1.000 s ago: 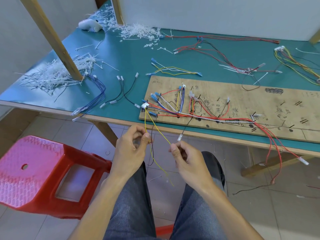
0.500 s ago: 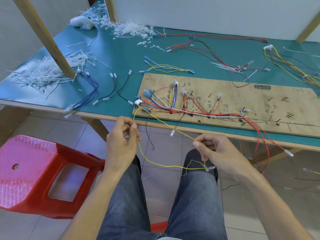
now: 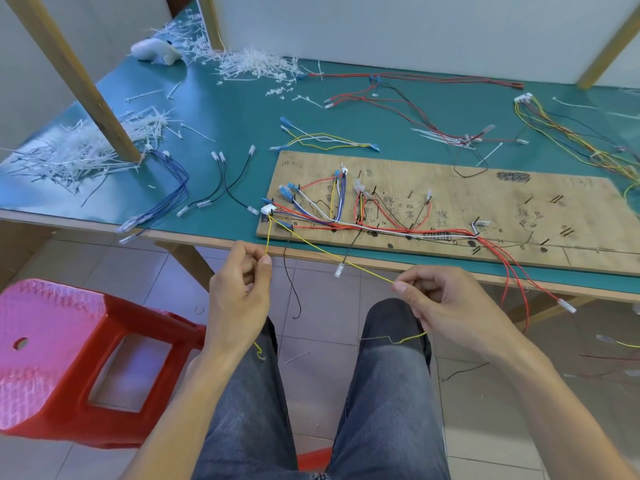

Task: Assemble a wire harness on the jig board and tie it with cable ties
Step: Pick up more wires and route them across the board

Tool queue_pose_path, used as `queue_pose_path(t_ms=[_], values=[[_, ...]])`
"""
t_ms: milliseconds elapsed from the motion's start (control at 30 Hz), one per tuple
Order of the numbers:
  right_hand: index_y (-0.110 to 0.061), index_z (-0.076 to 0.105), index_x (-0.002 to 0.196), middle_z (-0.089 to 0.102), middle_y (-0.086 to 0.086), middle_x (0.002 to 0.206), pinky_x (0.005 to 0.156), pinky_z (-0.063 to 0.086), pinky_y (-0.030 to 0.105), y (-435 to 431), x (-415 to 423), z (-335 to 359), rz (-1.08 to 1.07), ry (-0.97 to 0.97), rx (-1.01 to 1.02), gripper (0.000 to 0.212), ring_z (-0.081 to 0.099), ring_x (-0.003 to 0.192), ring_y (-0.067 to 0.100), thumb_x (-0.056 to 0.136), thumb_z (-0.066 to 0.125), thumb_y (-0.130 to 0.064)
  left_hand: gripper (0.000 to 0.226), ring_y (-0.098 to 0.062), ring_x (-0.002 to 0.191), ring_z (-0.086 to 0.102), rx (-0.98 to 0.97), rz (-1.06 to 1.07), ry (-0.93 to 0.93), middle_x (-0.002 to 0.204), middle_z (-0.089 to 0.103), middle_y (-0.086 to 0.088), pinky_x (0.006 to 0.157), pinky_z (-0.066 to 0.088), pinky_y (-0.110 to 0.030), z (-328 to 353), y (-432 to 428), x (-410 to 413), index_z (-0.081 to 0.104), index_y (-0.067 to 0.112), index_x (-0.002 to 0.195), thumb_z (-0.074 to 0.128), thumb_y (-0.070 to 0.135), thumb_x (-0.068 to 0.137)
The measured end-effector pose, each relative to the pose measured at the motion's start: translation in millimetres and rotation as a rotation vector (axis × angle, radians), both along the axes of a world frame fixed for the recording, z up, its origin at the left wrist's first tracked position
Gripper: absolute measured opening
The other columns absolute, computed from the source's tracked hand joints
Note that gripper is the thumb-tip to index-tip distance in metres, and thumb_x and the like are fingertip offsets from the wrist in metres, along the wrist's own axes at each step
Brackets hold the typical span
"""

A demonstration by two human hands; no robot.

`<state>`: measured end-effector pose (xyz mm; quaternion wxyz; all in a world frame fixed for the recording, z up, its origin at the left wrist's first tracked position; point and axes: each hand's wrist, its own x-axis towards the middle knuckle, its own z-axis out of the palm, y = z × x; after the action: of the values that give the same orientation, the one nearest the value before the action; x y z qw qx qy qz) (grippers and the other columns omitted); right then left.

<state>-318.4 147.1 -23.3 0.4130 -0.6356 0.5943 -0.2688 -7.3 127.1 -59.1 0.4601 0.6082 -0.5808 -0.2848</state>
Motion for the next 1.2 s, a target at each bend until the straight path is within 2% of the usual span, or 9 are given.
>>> queue_pose_path(t_ms=[67, 167, 300, 400, 533, 633, 800, 1000, 1200], values=[[-0.034, 0.072, 0.100, 0.065, 0.002, 0.066, 0.060, 0.051, 0.031, 4, -2, 7, 0.014, -0.039, -0.019, 0.003, 0.060, 0.052, 0.019, 0.100, 0.070, -0.035, 0.008, -0.011, 0.065, 0.065, 0.018, -0.008, -0.020, 0.072, 0.068, 0.006, 0.064, 0.053, -0.023, 1, 3, -2, 0.060, 0.028, 0.096, 0.060, 0.025, 0.104], [-0.031, 0.071, 0.113, 0.063, 0.001, 0.068, 0.062, 0.053, 0.034, 11, -6, 17, 0.045, -0.128, -0.039, 0.015, 0.060, 0.055, 0.021, 0.099, 0.071, -0.033, 0.013, -0.001, 0.077, 0.068, 0.000, -0.008, -0.137, 0.088, 0.072, 0.021, 0.069, 0.045, -0.007, 6, 6, -1, 0.067, 0.034, 0.095, 0.068, 0.022, 0.099], [-0.031, 0.070, 0.119, 0.069, 0.007, 0.077, 0.057, 0.049, 0.022, 18, -11, 30, 0.009, -0.226, -0.038, 0.022, 0.057, 0.059, 0.018, 0.097, 0.070, -0.029, 0.011, -0.007, 0.080, 0.059, -0.143, 0.127, -0.424, 0.090, 0.063, 0.021, 0.074, 0.052, -0.029, 18, 5, 2, 0.068, 0.032, 0.101, 0.066, 0.023, 0.095], [-0.026, 0.074, 0.109, 0.072, 0.008, 0.079, 0.055, 0.044, 0.014, 22, -12, 36, 0.001, -0.280, -0.035, 0.015, 0.058, 0.064, 0.008, 0.095, 0.069, -0.028, 0.023, -0.015, 0.107, 0.056, -0.326, 0.069, -0.545, 0.113, 0.059, 0.011, 0.092, 0.044, -0.023, 29, -3, 3, 0.065, 0.023, 0.119, 0.060, 0.022, 0.096], [-0.027, 0.075, 0.108, 0.075, 0.011, 0.086, 0.062, 0.050, 0.023, 31, -9, 35, 0.068, -0.254, 0.010, 0.014, 0.066, 0.077, 0.017, 0.095, 0.070, -0.028, 0.043, -0.017, 0.131, 0.052, -0.320, -0.111, -0.640, 0.140, 0.058, 0.005, 0.111, 0.045, -0.037, 35, -22, 4, 0.061, 0.016, 0.138, 0.060, 0.008, 0.096], [-0.031, 0.074, 0.110, 0.076, 0.008, 0.088, 0.070, 0.052, 0.024, 43, -1, 31, 0.120, -0.246, 0.065, 0.015, 0.068, 0.081, 0.018, 0.096, 0.070, -0.030, 0.046, -0.018, 0.134, 0.052, -0.259, -0.136, -0.664, 0.144, 0.057, 0.005, 0.111, 0.047, -0.044, 33, -29, 8, 0.061, 0.015, 0.139, 0.054, 0.005, 0.095], [-0.029, 0.074, 0.115, 0.076, 0.005, 0.090, 0.073, 0.055, 0.030, 56, 12, 28, 0.306, -0.213, 0.153, 0.014, 0.066, 0.079, 0.025, 0.102, 0.069, -0.026, 0.046, -0.018, 0.127, 0.055, -0.264, -0.173, -0.678, 0.143, 0.052, 0.007, 0.105, 0.050, -0.039, 34, -35, 10, 0.059, 0.017, 0.137, 0.047, 0.007, 0.093], [-0.024, 0.079, 0.109, 0.075, 0.014, 0.083, 0.066, 0.050, 0.022, 42, -14, 46, 0.066, -0.323, 0.130, 0.020, 0.064, 0.074, 0.014, 0.091, 0.071, -0.026, 0.061, -0.025, 0.103, 0.063, -0.167, -0.169, -0.750, 0.148, 0.046, 0.008, 0.085, 0.057, -0.040, 42, -38, 14, 0.059, 0.017, 0.139, 0.057, -0.003, 0.082], [-0.016, 0.081, 0.108, 0.074, 0.015, 0.082, 0.072, 0.054, 0.018, 26, -39, 54, -0.115, -0.390, 0.043, 0.027, 0.068, 0.079, 0.016, 0.086, 0.079, -0.032, 0.061, -0.022, 0.133, 0.050, -0.126, -0.192, -0.794, 0.152, 0.048, 0.003, 0.101, 0.052, -0.040, 43, -38, 13, 0.059, 0.016, 0.144, 0.052, -0.001, 0.086]])
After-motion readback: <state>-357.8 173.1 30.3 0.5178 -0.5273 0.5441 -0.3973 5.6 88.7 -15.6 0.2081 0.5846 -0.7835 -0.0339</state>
